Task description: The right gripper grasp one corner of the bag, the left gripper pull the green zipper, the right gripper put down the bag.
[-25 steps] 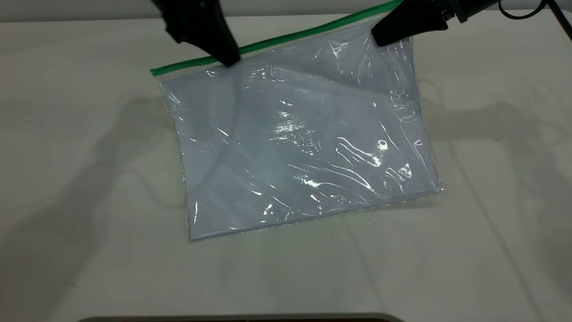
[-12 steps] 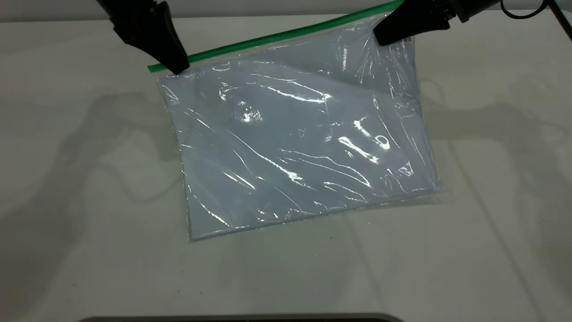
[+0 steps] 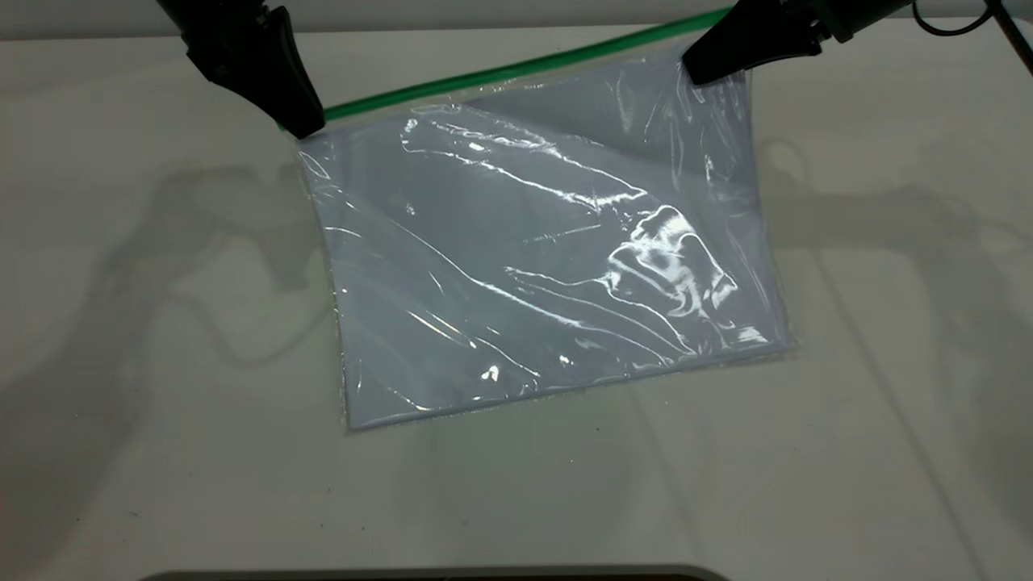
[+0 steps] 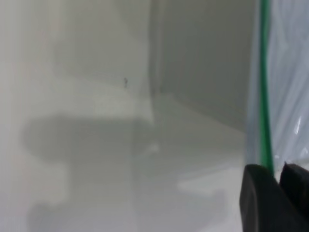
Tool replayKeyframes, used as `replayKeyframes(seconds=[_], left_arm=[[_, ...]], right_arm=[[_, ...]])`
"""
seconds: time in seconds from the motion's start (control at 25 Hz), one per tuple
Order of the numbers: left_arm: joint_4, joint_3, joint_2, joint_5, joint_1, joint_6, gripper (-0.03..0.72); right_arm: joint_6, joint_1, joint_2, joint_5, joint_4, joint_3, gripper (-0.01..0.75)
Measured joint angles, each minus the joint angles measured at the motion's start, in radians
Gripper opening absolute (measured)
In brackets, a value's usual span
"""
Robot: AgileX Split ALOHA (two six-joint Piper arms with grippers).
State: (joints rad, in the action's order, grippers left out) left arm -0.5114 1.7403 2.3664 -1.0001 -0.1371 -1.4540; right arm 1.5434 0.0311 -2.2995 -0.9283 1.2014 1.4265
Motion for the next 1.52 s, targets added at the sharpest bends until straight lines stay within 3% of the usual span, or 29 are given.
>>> replayKeyframes(seconds=[0.24,0.36,0.48,0.68,0.96,1.2,1.52], left_arm=[[0.01,0.0,-0.001,0.032,0.004,0.106,0.385],[0.057,0.0,-0.023,0.066,0.004,0.213,0.509],[0.14,0.002,-0.079,0.088,0.004,0.361,0.591],[0.273,0.046,-0.235,0.086,0.004,0.654,0.604],[0.417,0.077,-0.534,-0.019,0.004,1.028,0.584],[0.502,0.078,-0.753,-0.165,0.004,1.155,0.584],[0.525,0.053,-0.977,-0.167,0.004,1.34,0.582]], right_arm=[[-0.088,-0.004,0.003,0.034,0.0,0.0,0.55],[-0.161,-0.005,0.017,0.098,-0.024,0.002,0.614],[-0.272,-0.011,0.061,0.149,-0.141,0.029,0.619],[-0.631,-0.022,0.207,0.125,-0.452,0.161,0.603],[-1.045,-0.024,0.475,-0.116,-0.844,0.378,0.583],[-1.121,-0.024,0.739,-0.217,-0.876,0.408,0.582],[-1.131,-0.024,1.031,-0.307,-0.822,0.351,0.58]])
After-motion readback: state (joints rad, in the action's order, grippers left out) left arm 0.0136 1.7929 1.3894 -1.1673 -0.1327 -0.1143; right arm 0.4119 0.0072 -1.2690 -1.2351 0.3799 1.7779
